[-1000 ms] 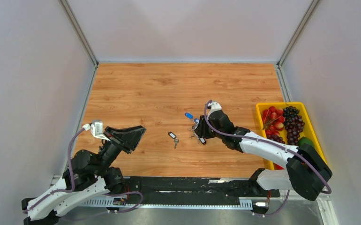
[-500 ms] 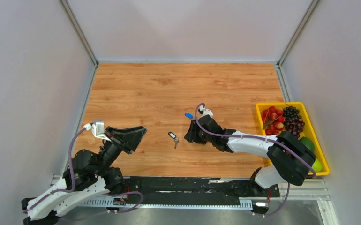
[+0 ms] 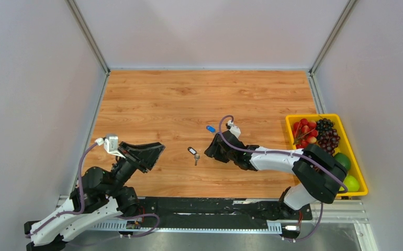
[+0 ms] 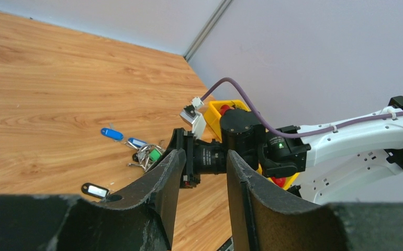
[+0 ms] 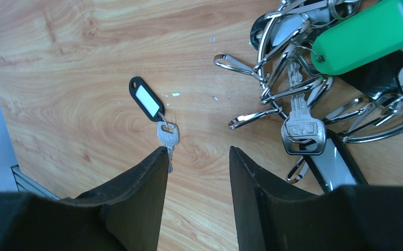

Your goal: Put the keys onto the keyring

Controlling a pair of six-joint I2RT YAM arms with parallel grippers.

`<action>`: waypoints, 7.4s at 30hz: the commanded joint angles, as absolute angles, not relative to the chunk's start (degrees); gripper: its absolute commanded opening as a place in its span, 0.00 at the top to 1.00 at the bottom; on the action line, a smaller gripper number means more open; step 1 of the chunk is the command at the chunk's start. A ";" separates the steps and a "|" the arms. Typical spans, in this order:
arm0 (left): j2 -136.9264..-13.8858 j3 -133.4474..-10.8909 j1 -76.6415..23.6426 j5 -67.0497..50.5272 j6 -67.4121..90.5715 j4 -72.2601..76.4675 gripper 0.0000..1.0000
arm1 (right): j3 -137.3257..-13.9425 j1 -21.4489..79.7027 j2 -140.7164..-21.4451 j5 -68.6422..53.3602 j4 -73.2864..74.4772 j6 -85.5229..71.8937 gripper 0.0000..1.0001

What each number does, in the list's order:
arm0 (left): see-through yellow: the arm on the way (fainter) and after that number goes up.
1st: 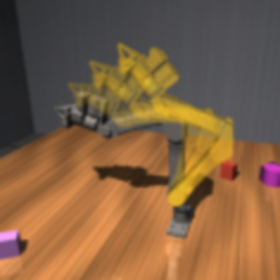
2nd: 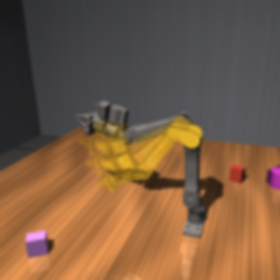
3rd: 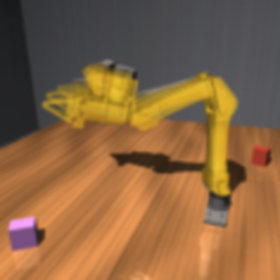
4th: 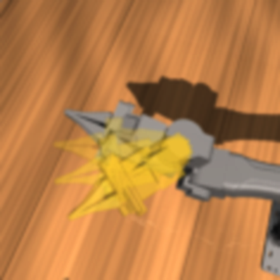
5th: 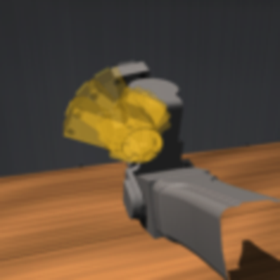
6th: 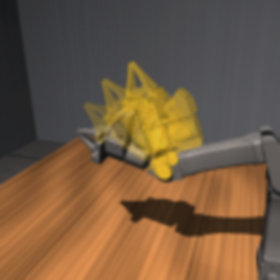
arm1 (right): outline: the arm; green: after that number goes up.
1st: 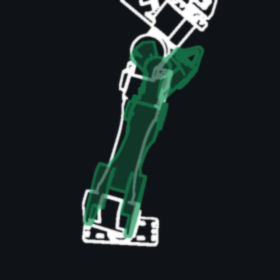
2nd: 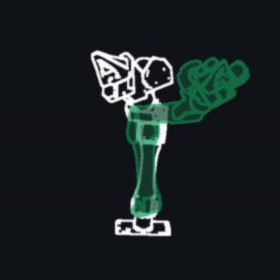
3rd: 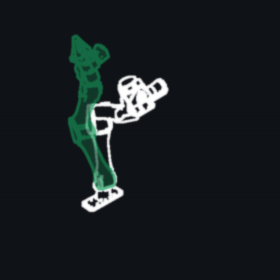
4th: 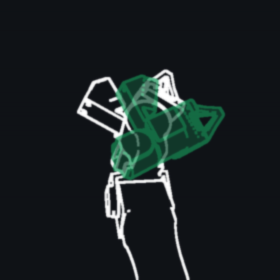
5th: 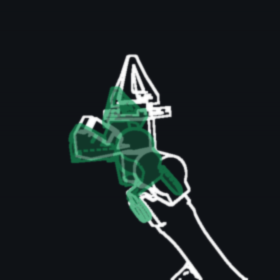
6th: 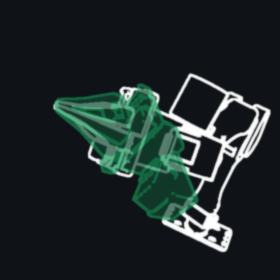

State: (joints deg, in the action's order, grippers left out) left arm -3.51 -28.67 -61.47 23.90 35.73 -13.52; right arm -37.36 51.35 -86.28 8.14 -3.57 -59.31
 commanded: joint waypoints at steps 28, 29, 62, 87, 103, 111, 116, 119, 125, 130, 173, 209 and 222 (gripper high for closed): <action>-3.25 -30.99 -61.35 23.75 34.45 -16.42 0.52 | -43.71 49.51 -91.91 15.86 9.35 -70.71 0.56; -3.21 -31.08 -61.35 23.74 34.45 -16.50 0.52 | -43.88 49.29 -91.99 15.97 9.61 -70.68 0.57; -2.22 -31.15 -61.35 24.16 34.28 -17.72 0.50 | -42.67 46.72 -91.93 15.49 15.13 -65.39 0.59; -4.79 -30.96 -61.35 23.33 34.21 -15.91 0.49 | -38.05 41.06 -82.57 14.79 16.75 -58.81 0.56; -4.47 -30.63 -61.35 23.20 34.72 -15.92 0.49 | -36.23 42.28 -80.68 15.22 15.73 -60.48 0.67; -4.83 -30.53 -61.35 22.84 34.85 -15.61 0.49 | -35.69 42.25 -80.18 15.21 15.16 -60.67 0.72; -4.90 -30.43 -61.36 22.67 35.23 -15.44 0.49 | -35.19 42.28 -79.41 15.03 14.94 -60.57 0.78; -5.00 -30.52 -61.35 22.66 35.24 -15.42 0.49 | -34.63 42.26 -78.24 15.08 14.86 -60.48 0.73; -5.46 -30.50 -61.35 22.50 35.23 -15.08 0.49 | -32.63 42.26 -74.51 15.94 14.64 -60.72 0.68; -5.64 -30.41 -61.35 22.36 35.47 -14.71 0.50 | -31.36 42.27 -72.45 15.89 13.76 -60.77 0.67; -5.98 -30.72 -61.35 22.53 35.16 -15.17 0.49 | -33.78 42.28 -79.86 14.49 9.85 -61.05 0.85; -18.09 -33.62 -61.35 4.45 30.40 -8.48 0.53 | -60.18 42.40 -66.11 -14.53 42.12 -22.06 1.00; -22.32 -32.08 -61.37 0.35 30.62 -2.91 0.54 | -67.39 48.09 -74.62 -4.03 49.45 -19.14 1.00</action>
